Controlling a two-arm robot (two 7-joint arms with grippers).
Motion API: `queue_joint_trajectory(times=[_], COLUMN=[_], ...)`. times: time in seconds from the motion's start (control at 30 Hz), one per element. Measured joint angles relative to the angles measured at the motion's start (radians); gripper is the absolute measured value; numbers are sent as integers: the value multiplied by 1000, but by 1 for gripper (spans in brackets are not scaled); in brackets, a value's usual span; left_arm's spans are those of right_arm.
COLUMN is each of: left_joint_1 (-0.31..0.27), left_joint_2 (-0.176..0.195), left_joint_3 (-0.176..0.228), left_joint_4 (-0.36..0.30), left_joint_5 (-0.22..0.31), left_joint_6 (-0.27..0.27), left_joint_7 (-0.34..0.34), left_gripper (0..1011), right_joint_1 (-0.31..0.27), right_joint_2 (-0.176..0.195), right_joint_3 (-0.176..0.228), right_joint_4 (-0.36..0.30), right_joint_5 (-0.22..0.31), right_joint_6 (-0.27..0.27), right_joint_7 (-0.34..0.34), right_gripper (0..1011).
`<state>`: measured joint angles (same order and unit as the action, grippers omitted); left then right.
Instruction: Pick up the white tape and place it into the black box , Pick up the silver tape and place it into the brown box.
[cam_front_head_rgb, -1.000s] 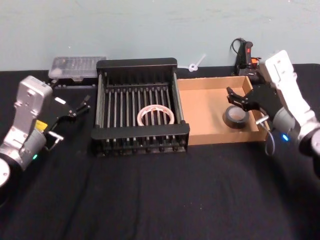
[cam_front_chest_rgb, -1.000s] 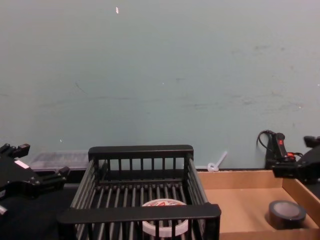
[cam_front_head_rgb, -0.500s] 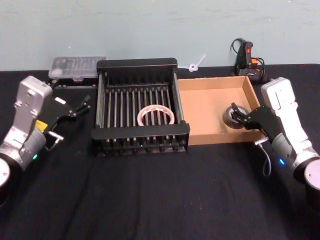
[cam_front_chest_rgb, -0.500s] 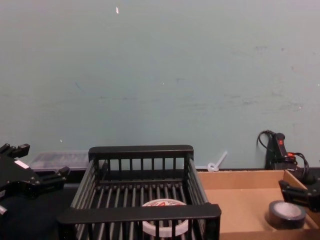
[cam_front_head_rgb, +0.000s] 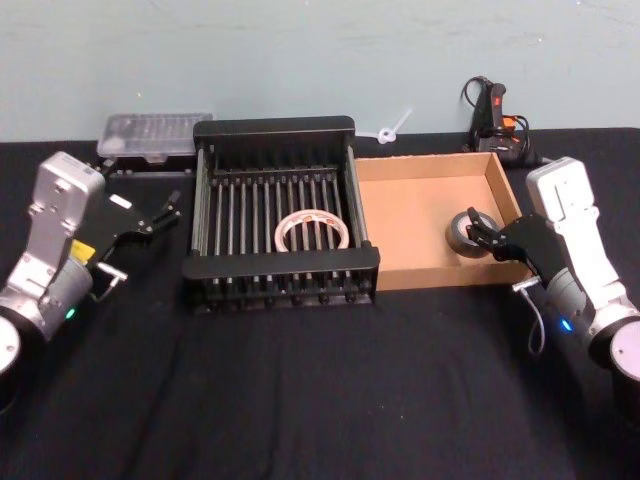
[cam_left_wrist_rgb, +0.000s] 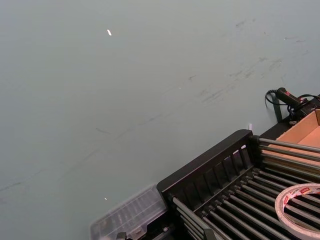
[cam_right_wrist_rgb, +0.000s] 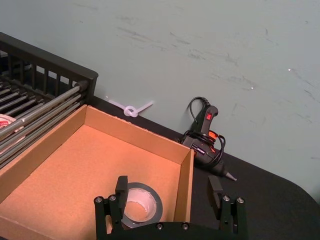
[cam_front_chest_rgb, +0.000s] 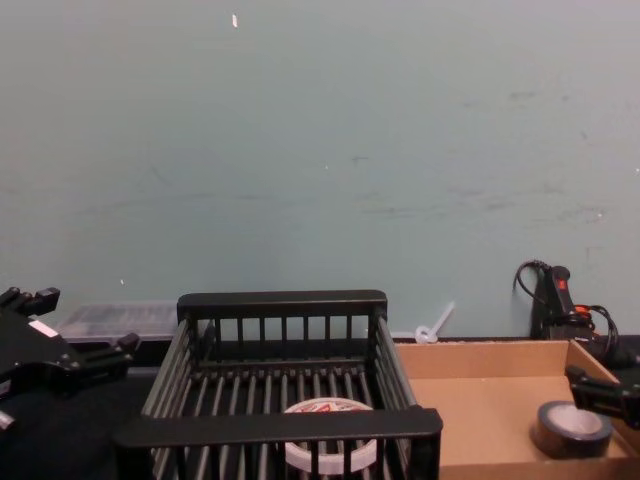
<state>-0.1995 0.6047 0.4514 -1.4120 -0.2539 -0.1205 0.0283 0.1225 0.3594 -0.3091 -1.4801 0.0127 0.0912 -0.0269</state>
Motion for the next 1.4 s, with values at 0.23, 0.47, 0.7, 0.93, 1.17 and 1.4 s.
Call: queue_joint_trajectory(times=[0.23,0.47,0.7,0.93,1.17,1.4], left_joint_1=[0,0,0,0,0,0], left_joint_2=[0,0,0,0,0,0], left_joint_3=[0,0,0,0,0,0], left_joint_4=[0,0,0,0,0,0], left_joint_5=[0,0,0,0,0,0], left_joint_6=[0,0,0,0,0,0], left_joint_7=[0,0,0,0,0,0], left_gripper=[1001,1001,1001,1001,1001,1001], right_joint_1=[0,0,0,0,0,0], right_joint_2=[1,2,2,2,3,2], right_joint_3=[-2,-3,-4,-4,-4,-4], right_joint_4=[0,-1,-2,-2,-2,-2], right_joint_5=[0,0,1,1,1,1], right_joint_6=[0,0,0,0,0,0], right_joint_7=[0,0,0,0,0,0], right_gripper=[1002,1002,1002,1002,1002,1002])
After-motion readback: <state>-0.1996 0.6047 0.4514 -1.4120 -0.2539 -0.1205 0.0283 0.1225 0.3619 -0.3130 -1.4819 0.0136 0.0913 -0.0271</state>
